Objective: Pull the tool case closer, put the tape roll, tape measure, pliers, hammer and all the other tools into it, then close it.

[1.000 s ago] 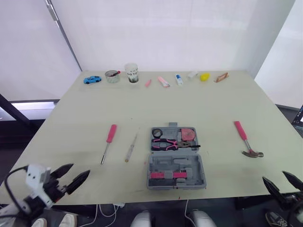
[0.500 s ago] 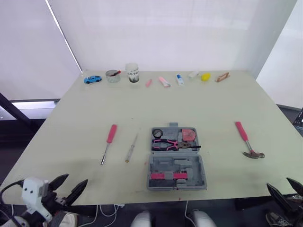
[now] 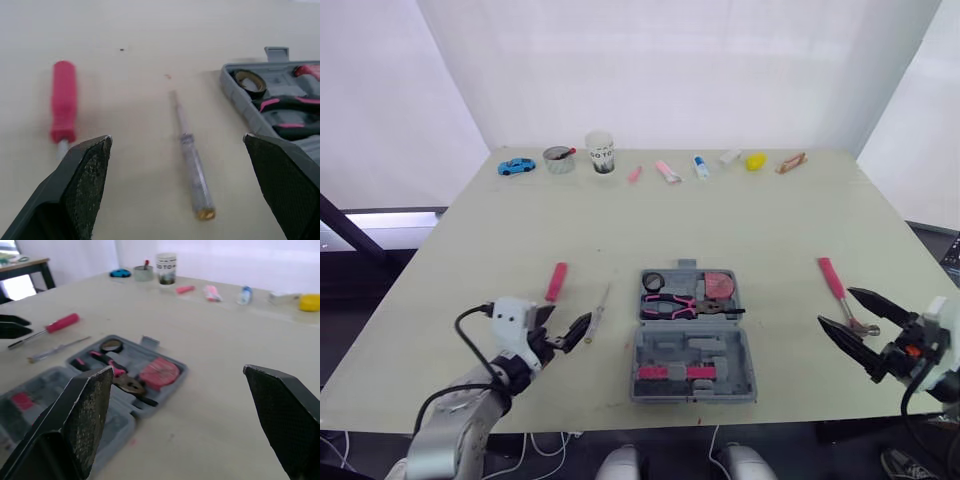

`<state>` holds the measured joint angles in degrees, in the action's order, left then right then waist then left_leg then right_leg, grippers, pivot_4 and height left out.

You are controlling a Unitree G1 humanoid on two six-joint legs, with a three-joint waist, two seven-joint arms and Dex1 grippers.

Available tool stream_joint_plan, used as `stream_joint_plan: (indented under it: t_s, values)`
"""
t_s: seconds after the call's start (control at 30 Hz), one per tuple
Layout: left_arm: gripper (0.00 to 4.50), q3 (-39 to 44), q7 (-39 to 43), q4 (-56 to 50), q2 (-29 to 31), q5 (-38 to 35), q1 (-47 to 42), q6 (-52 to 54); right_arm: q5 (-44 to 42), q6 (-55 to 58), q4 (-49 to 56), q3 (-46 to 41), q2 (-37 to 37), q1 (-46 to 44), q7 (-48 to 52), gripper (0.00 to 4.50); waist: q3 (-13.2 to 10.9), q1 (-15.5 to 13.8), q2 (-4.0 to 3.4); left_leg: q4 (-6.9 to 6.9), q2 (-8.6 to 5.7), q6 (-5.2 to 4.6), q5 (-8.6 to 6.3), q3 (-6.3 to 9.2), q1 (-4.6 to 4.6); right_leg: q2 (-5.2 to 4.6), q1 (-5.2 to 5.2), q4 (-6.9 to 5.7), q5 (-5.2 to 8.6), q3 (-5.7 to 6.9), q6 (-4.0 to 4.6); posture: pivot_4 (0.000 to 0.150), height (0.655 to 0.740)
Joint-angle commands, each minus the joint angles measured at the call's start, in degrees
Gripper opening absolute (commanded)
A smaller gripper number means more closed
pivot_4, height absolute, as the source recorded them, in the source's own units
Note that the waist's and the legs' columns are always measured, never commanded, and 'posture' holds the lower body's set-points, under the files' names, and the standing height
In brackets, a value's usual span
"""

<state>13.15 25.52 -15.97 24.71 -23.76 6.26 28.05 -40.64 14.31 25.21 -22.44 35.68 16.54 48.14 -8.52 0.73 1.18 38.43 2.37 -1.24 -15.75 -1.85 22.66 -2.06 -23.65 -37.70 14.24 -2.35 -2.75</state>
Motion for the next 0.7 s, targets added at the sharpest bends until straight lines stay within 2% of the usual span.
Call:
stream_joint_plan:
  t_s: [0.03,0.3,0.53,0.7]
  values:
    - [4.50,-4.89,-5.10,-3.03,-1.73,4.01,-2.96,2.66,-1.54,1.13,4.35,3.13,2.43,-2.37,4.08,4.37,-0.02,-0.06,-0.01,0.00,0.00,0.00,0.00,0.00,0.00,0.00,0.00,0.00,0.00,0.00,0.00,0.150,0.7400]
    - [4.50,-10.06,-16.35,1.30,-8.93,10.95,-10.01,7.63,-1.99,2.33,5.87,7.20,6.10,-5.93,10.14,4.37,-0.06,-0.21,0.10,0.11,-0.07,0.00,0.01,0.10,0.00,0.02,0.09,-0.03,-0.01,0.01,-0.02,0.150,0.7400]
    - [4.50,-12.17,-17.96,8.46,-11.64,15.23,-11.41,2.18,-1.65,2.02,4.86,9.16,6.09,-9.33,12.67,4.37,-0.06,-0.07,0.11,0.11,-0.08,0.00,0.01,0.20,0.01,0.05,0.09,-0.06,-0.02,0.07,-0.01,0.150,0.7400]
    - [4.50,-12.09,-17.44,9.46,-12.71,15.97,-10.23,0.43,-1.48,2.21,4.38,9.83,6.46,-11.08,14.07,4.37,-0.06,-0.18,0.12,0.12,-0.08,0.00,0.01,0.20,0.00,0.04,0.10,-0.07,-0.02,0.07,-0.01,0.150,0.7400]
